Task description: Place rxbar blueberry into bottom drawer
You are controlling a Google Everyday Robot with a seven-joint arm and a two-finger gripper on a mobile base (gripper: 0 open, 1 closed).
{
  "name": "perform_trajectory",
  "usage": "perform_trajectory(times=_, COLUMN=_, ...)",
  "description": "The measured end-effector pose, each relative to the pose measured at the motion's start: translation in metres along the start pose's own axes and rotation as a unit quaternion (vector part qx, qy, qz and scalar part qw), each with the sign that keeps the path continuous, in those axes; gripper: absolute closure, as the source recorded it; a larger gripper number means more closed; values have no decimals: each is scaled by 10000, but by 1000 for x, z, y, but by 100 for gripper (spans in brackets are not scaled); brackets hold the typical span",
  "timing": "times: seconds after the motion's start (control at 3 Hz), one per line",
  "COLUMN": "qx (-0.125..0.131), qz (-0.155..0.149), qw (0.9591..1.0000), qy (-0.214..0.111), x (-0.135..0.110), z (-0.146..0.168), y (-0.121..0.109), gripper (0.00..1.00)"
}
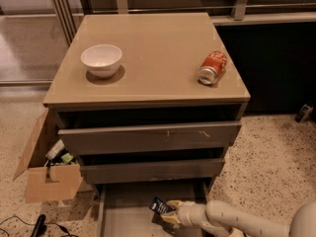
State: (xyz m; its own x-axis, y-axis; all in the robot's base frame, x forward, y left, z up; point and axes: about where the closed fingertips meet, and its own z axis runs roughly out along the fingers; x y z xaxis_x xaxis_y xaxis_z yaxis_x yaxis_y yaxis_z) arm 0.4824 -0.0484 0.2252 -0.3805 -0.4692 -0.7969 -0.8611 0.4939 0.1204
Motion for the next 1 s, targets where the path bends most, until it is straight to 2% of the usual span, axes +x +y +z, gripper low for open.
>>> perform_trajectory(times=0.33, qx=125, qz=-121, qw=9998, qy=134, x=4, z=19, y=-22, gripper=100)
perform_trajectory(times=0.67, qx=224, qz=-194, qw=9993, qy=229, x=9, z=28, y=-34, gripper=100)
perform_trajectory(times=1.0, qx=177, qz=-144, qw=9990, qy=388, x=34, z=42, y=-40, gripper=100)
